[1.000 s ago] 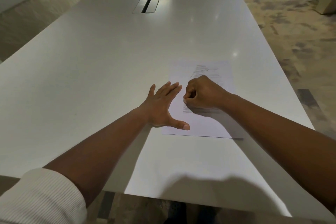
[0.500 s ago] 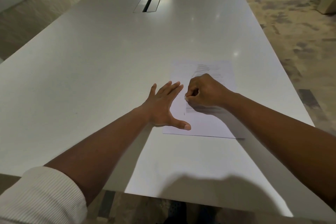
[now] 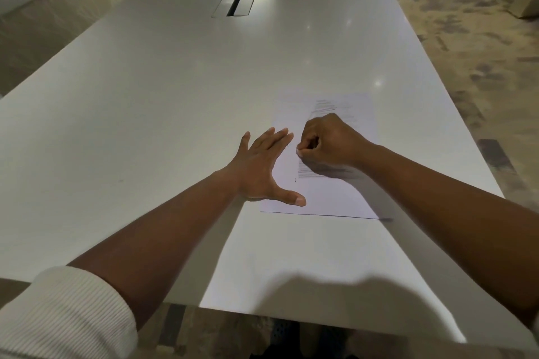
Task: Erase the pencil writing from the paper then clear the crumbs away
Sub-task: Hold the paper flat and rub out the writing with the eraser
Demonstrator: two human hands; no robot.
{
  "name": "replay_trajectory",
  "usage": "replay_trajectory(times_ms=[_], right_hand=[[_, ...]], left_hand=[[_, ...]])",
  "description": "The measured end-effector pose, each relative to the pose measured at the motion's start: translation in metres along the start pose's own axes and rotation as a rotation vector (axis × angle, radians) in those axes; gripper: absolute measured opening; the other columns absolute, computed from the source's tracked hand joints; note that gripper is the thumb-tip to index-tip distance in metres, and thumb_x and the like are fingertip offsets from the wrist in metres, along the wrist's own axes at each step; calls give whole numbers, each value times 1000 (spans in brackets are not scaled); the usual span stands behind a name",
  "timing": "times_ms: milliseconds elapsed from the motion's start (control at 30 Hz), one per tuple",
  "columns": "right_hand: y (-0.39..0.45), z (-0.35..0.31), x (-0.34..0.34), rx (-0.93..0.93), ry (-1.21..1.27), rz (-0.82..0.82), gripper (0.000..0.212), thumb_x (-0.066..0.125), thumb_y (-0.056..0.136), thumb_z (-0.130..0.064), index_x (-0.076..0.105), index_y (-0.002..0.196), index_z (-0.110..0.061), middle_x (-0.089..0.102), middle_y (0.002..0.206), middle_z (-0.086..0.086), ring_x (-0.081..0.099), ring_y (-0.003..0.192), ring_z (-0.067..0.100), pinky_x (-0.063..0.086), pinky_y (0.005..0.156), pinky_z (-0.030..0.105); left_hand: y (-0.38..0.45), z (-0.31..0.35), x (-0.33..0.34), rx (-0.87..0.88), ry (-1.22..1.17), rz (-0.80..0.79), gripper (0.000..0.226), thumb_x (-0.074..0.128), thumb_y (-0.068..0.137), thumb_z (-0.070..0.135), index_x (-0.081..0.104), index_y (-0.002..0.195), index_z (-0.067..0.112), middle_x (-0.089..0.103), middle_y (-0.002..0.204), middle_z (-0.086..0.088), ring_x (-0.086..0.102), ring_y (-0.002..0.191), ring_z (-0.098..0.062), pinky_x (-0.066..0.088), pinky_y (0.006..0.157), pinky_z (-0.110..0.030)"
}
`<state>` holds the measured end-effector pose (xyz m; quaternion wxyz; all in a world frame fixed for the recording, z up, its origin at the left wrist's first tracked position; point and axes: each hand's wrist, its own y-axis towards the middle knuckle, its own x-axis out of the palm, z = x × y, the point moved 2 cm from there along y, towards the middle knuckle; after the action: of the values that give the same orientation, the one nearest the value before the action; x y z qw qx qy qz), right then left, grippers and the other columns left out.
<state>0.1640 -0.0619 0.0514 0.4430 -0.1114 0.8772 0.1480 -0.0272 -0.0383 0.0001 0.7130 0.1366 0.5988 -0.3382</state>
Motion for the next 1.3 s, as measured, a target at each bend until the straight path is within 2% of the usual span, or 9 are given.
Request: replay_trajectory(times_ms=[200, 333, 400, 500, 600, 667, 900, 1133, 1300], right_hand=[[-17, -11, 10, -51, 62, -201, 10, 78, 76, -12, 75, 67, -15, 67, 67, -11, 60, 62, 0, 40, 60, 9], [-10, -7, 4, -4, 29, -28, 9, 72, 80, -10, 76, 73, -7, 68, 71, 2, 62, 66, 12, 51, 64, 31], [-7, -6, 4, 16, -11, 31, 9, 71, 82, -10, 77, 77, -5, 69, 75, 6, 62, 70, 18, 52, 68, 36], [-9, -6, 4, 16, 36, -9, 7, 73, 80, -9, 76, 74, -6, 69, 74, 5, 63, 69, 17, 51, 65, 31], [-15, -13, 8, -19, 96, -168, 8, 77, 76, -12, 76, 69, -11, 71, 70, -2, 63, 64, 7, 46, 61, 18], [-17, -18, 13, -52, 92, -231, 9, 77, 76, -13, 76, 67, -12, 71, 70, -3, 64, 63, 8, 46, 60, 17], [-6, -11, 12, 5, 61, 18, 10, 71, 77, -7, 74, 67, -5, 68, 68, 6, 64, 64, 22, 49, 60, 32], [-19, -21, 23, -87, 142, -166, 9, 76, 75, -12, 75, 66, -13, 68, 66, -4, 62, 62, 10, 48, 58, 26], [-13, -5, 7, -12, 78, -61, 7, 75, 78, -13, 75, 71, -10, 69, 70, 0, 63, 66, 13, 52, 64, 33]], left_hand=[[1, -1, 0, 1, -2, 3, 153, 40, 45, 112, -11, 164, 31, -15, 171, 15, -26, 153, -4, -18, 123, -55], [0, 0, 0, 1, -4, 1, 152, 40, 45, 112, -11, 163, 32, -15, 171, 16, -26, 153, -4, -17, 123, -55], [-1, 1, 0, 1, -4, 1, 152, 41, 45, 112, -11, 163, 32, -15, 171, 16, -26, 153, -4, -17, 123, -55], [0, 1, 0, -1, -1, 1, 152, 41, 45, 112, -11, 164, 32, -14, 171, 16, -25, 153, -5, -16, 123, -55], [-1, 2, -1, -6, 1, -7, 152, 42, 46, 111, -11, 164, 31, -15, 171, 15, -26, 153, -5, -16, 123, -56], [0, 2, 0, -7, -2, -5, 152, 43, 46, 111, -10, 164, 31, -15, 171, 15, -26, 153, -5, -16, 123, -56], [-1, 2, -1, -5, -1, -10, 151, 41, 47, 111, -11, 164, 30, -16, 171, 15, -27, 153, -4, -16, 123, -56], [-1, 2, 0, -1, -5, 0, 151, 43, 46, 111, -9, 164, 31, -13, 171, 15, -25, 153, -4, -16, 123, -56], [0, -1, 2, -5, -2, 0, 151, 42, 46, 112, -11, 163, 33, -16, 171, 17, -27, 152, -3, -17, 123, -56]])
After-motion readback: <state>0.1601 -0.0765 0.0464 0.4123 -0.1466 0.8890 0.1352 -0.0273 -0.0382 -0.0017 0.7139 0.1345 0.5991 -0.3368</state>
